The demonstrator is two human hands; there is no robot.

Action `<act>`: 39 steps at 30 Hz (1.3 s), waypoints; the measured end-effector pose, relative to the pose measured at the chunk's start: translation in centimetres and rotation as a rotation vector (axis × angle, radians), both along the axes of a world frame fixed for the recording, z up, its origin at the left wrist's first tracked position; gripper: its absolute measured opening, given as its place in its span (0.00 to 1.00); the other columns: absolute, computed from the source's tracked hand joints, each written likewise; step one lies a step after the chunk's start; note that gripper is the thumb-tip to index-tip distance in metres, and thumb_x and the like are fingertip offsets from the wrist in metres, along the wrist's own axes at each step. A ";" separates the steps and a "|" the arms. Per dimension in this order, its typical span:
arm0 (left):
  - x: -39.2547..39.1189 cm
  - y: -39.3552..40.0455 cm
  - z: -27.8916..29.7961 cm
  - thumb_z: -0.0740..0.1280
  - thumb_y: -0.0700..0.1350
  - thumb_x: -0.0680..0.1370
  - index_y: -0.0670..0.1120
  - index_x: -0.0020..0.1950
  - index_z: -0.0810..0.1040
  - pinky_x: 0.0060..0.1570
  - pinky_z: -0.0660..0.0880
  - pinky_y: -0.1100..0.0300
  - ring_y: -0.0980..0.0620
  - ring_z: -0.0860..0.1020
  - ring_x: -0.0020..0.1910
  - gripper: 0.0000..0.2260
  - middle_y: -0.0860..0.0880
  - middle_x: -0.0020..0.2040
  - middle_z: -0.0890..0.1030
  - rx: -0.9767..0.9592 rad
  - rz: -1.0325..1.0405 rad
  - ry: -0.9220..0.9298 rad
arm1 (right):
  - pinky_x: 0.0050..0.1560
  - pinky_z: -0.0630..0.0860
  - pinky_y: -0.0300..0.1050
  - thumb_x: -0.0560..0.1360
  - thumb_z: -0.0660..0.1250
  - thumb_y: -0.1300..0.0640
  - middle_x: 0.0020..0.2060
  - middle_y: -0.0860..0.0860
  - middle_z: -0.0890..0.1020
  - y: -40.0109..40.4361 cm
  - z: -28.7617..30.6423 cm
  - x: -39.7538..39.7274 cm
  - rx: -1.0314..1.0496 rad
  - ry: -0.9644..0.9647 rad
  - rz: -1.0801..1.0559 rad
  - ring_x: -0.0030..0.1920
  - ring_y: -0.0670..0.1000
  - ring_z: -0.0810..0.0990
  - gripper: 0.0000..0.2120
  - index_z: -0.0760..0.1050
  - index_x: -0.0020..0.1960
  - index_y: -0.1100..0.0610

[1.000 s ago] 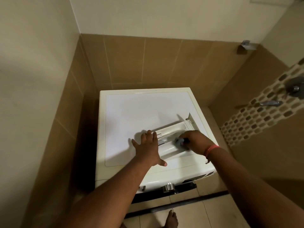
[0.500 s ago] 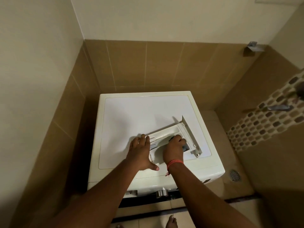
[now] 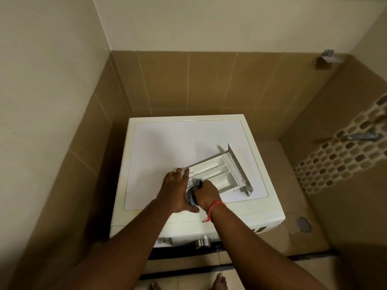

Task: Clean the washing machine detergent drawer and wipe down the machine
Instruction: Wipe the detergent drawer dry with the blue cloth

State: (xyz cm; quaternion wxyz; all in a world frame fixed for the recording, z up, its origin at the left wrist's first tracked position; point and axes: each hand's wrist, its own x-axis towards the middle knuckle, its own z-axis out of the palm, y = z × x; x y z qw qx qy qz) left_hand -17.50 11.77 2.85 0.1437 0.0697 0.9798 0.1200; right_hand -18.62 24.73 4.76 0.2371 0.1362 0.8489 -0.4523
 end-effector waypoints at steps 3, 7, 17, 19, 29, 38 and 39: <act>0.3 -0.1 0.1 0.71 0.74 0.60 0.47 0.80 0.44 0.76 0.52 0.47 0.40 0.50 0.77 0.61 0.44 0.79 0.50 -0.005 0.000 -0.001 | 0.45 0.76 0.44 0.75 0.63 0.67 0.42 0.61 0.82 0.9 -0.2 -0.7 -0.171 -0.077 -0.213 0.46 0.60 0.82 0.07 0.79 0.48 0.68; 0.6 -0.2 0.3 0.72 0.73 0.60 0.48 0.80 0.44 0.76 0.52 0.48 0.40 0.50 0.76 0.61 0.44 0.79 0.50 0.006 0.023 0.000 | 0.47 0.75 0.37 0.81 0.60 0.60 0.61 0.62 0.78 1.7 0.8 -1.3 -0.099 -0.124 -0.368 0.61 0.60 0.78 0.18 0.69 0.66 0.70; 0.9 -0.1 -0.3 0.73 0.73 0.59 0.50 0.80 0.45 0.75 0.54 0.44 0.38 0.51 0.76 0.61 0.46 0.78 0.51 0.073 0.116 -0.001 | 0.54 0.78 0.48 0.76 0.59 0.67 0.52 0.54 0.80 -0.1 -0.6 -1.5 -0.122 0.017 -0.361 0.53 0.56 0.81 0.16 0.68 0.63 0.58; 0.8 0.1 -0.5 0.73 0.72 0.58 0.51 0.80 0.45 0.74 0.55 0.43 0.38 0.51 0.75 0.61 0.45 0.78 0.52 0.065 0.122 0.009 | 0.49 0.75 0.43 0.76 0.61 0.66 0.49 0.55 0.80 -1.0 -0.8 -0.8 -0.040 -0.023 -0.238 0.50 0.54 0.79 0.11 0.70 0.59 0.61; 0.8 -0.1 -1.1 0.70 0.75 0.58 0.52 0.79 0.40 0.75 0.49 0.43 0.39 0.46 0.77 0.62 0.46 0.79 0.47 0.082 0.109 0.005 | 0.50 0.81 0.53 0.69 0.62 0.70 0.42 0.61 0.84 1.4 0.6 0.2 -0.248 -0.038 -0.265 0.46 0.61 0.83 0.10 0.80 0.45 0.64; 2.4 -0.9 -1.3 0.71 0.71 0.63 0.51 0.78 0.33 0.77 0.38 0.46 0.45 0.27 0.74 0.61 0.47 0.77 0.29 0.178 0.128 0.022 | 0.50 0.79 0.50 0.73 0.65 0.56 0.46 0.51 0.83 3.0 2.6 -1.7 -0.236 0.250 -0.167 0.48 0.52 0.81 0.10 0.76 0.54 0.52; 2.4 -1.0 -1.4 0.72 0.71 0.63 0.51 0.79 0.33 0.77 0.39 0.46 0.45 0.28 0.75 0.62 0.46 0.77 0.30 0.193 0.141 0.023 | 0.50 0.78 0.47 0.72 0.65 0.56 0.47 0.50 0.82 2.1 2.2 -1.3 -0.086 0.373 0.013 0.47 0.50 0.80 0.10 0.76 0.54 0.50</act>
